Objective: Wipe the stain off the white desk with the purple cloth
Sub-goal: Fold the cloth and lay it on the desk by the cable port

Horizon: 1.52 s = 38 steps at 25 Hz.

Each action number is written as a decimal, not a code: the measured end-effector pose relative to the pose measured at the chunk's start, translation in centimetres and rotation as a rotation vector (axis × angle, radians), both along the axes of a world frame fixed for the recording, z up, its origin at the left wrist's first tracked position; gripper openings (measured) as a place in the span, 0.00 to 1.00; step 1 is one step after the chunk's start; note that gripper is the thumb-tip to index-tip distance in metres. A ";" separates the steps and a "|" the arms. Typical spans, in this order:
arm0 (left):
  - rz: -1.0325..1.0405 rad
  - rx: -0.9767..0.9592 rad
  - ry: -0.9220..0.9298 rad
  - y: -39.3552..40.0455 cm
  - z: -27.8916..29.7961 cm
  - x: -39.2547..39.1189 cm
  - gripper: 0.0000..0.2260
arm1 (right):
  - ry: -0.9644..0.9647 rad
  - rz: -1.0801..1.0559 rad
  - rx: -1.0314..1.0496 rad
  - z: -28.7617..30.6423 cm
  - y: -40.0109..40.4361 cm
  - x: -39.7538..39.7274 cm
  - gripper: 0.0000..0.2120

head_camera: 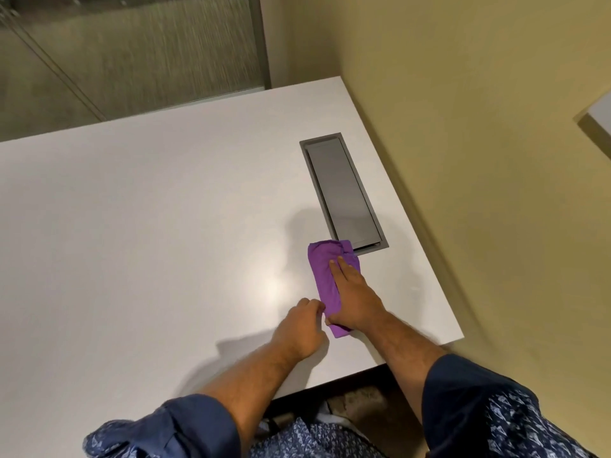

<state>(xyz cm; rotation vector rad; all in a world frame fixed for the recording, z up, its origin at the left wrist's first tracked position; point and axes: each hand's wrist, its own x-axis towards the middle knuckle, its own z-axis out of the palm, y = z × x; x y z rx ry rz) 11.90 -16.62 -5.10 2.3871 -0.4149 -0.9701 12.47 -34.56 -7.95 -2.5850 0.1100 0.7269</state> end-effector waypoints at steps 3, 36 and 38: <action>0.049 -0.018 -0.025 1.1 0.3 2.0 0.23 | -0.151 -0.232 0.101 0.5 0.0 -0.4 0.47; 1.033 -0.837 0.498 -2.9 3.2 1.9 0.30 | -0.014 -0.996 1.200 5.1 -1.6 -3.0 0.24; 1.000 -0.868 0.381 -3.0 3.7 2.2 0.34 | -0.103 -1.031 1.256 5.2 -1.9 -3.1 0.27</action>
